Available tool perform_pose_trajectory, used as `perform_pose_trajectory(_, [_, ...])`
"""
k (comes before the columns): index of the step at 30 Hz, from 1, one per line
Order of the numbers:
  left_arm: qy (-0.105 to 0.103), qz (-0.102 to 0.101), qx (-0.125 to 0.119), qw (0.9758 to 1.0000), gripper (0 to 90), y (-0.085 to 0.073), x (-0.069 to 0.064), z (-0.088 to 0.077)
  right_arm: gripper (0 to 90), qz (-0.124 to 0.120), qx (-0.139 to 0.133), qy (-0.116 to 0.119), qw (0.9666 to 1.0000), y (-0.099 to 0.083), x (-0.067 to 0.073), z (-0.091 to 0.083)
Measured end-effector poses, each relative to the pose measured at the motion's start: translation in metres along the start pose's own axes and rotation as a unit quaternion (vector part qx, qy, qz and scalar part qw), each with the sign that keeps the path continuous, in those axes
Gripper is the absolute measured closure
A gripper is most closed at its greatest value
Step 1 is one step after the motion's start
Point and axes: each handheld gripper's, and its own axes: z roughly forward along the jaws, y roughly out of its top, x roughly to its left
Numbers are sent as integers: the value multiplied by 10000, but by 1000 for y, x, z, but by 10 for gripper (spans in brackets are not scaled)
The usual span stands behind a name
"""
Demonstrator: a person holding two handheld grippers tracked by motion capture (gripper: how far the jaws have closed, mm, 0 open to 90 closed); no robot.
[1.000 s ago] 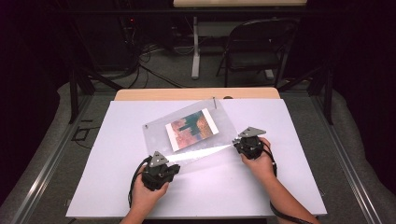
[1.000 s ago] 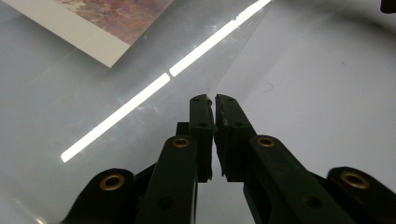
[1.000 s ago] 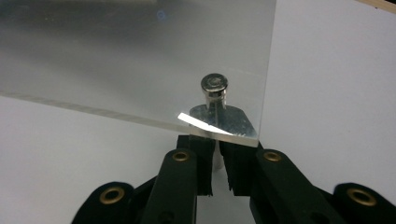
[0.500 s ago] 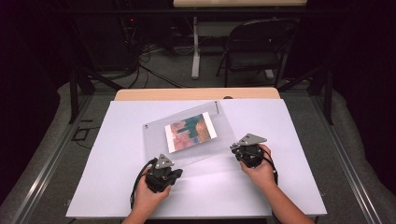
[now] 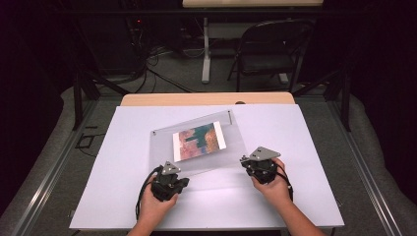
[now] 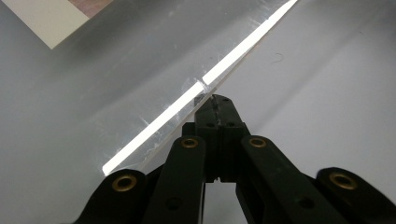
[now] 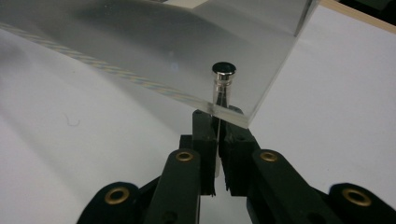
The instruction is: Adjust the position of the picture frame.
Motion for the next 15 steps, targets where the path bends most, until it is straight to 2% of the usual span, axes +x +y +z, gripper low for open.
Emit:
perform_pose_trajectory(1, [-4,-40,65,10000,900,0,1,0,855,5,-16,28,10000,0,4,-2])
perform_pose_trajectory(6, [25,-39,74,10000,900,0,2,0,856,0,-59,90,9999,0,9,-6])
perform_pose_trajectory(8, [122,0,88,9999,900,0,1,0,856,27,-66,110,9999,-1,12,-8])
perform_pose_trajectory(15, [148,-122,115,9997,900,1,5,1,857,21,-66,156,9999,-2,18,-10])
